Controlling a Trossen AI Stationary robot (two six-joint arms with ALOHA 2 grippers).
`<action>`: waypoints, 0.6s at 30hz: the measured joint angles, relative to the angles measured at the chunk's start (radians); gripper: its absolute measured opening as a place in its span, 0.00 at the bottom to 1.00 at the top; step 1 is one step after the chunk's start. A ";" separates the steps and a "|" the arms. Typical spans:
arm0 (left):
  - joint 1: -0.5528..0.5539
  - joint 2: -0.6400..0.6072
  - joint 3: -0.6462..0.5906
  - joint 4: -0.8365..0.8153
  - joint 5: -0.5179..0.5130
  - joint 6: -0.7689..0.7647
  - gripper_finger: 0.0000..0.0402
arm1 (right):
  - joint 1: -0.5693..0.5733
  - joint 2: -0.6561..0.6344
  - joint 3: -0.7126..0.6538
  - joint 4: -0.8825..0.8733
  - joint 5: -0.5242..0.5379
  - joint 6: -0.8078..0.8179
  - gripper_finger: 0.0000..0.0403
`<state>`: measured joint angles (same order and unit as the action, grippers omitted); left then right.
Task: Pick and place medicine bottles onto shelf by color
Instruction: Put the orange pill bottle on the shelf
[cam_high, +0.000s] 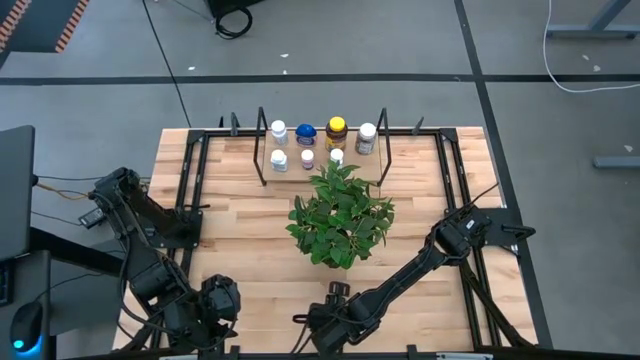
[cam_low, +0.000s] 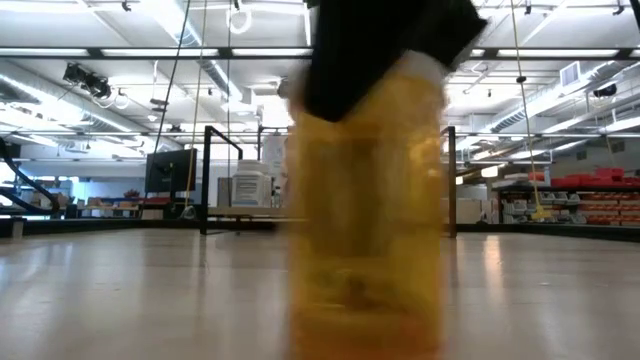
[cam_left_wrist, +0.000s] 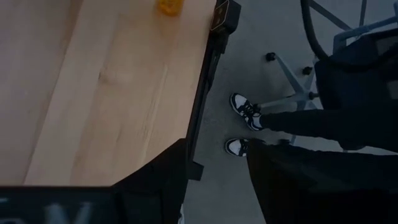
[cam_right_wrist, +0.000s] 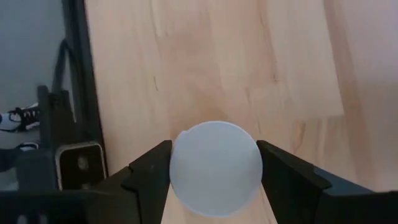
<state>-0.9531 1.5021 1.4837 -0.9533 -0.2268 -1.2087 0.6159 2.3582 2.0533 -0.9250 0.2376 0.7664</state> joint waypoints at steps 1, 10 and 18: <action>0.000 0.000 0.000 -0.003 0.000 0.000 0.43 | 0.001 -0.003 0.000 -0.023 -0.008 0.011 0.57; 0.000 0.000 0.000 -0.005 0.000 0.016 0.43 | 0.045 -0.073 0.000 -0.137 -0.022 0.127 0.57; 0.033 -0.001 0.000 0.000 0.001 0.056 0.43 | 0.075 -0.196 0.000 -0.284 0.087 0.232 0.57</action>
<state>-0.9201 1.5013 1.4837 -0.9538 -0.2259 -1.1525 0.6904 2.1619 2.0533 -1.2085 0.3245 0.9983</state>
